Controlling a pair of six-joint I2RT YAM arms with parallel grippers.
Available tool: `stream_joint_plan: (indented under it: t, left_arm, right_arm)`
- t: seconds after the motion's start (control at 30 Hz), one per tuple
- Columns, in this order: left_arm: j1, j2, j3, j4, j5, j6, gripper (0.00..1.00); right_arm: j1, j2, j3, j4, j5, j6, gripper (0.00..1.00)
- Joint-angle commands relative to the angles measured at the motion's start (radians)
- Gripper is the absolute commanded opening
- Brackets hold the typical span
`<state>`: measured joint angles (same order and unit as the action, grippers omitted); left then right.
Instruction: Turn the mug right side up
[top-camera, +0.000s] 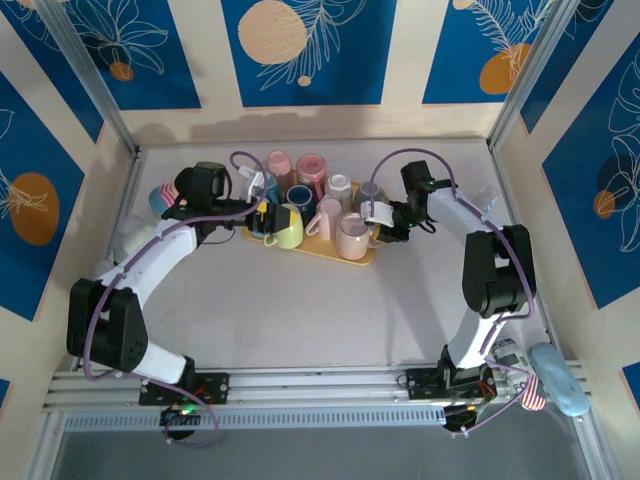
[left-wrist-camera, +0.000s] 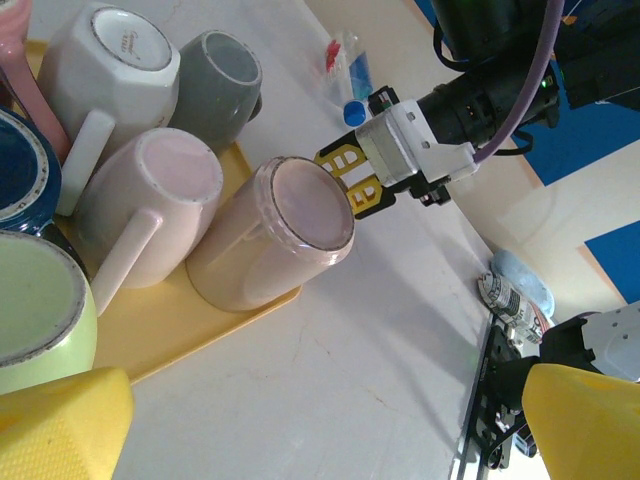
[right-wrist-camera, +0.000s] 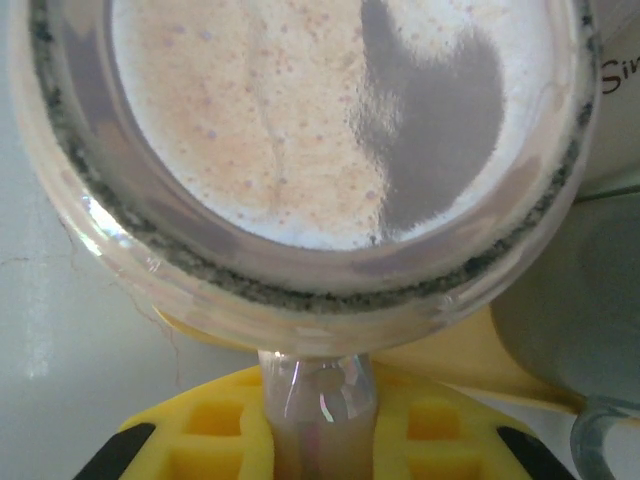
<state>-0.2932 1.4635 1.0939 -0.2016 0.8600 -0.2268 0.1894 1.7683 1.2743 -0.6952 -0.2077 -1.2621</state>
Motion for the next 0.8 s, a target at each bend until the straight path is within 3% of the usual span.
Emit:
stream_joint_plan:
  t: [0.0,0.23,0.4,0.63,0.77]
  left_arm:
    - [-0.007,-0.021,0.0,-0.001,0.0,0.021,1.0]
    - [-0.006,-0.063,-0.003,-0.005,-0.022,0.002,0.99]
    - [-0.006,-0.14,-0.051,0.153,-0.022,-0.17,0.99]
    - [-0.02,-0.202,-0.187,0.635,0.002,-0.558,0.99]
    - [-0.077,-0.187,-0.206,0.716,-0.051,-0.644,0.98]
  right_arm:
    - [0.011,-0.088,-0.016,-0.027,-0.05,0.036,0.02]
    - [0.008,-0.266,-0.05,-0.015,-0.129,0.318,0.0]
    - [-0.009,-0.408,-0.066,0.058,-0.215,0.615,0.0]
    - [-0.008,-0.54,-0.023,0.3,-0.294,1.351,0.0]
    - [-0.002,-0.596,-0.095,0.571,-0.334,1.703,0.0]
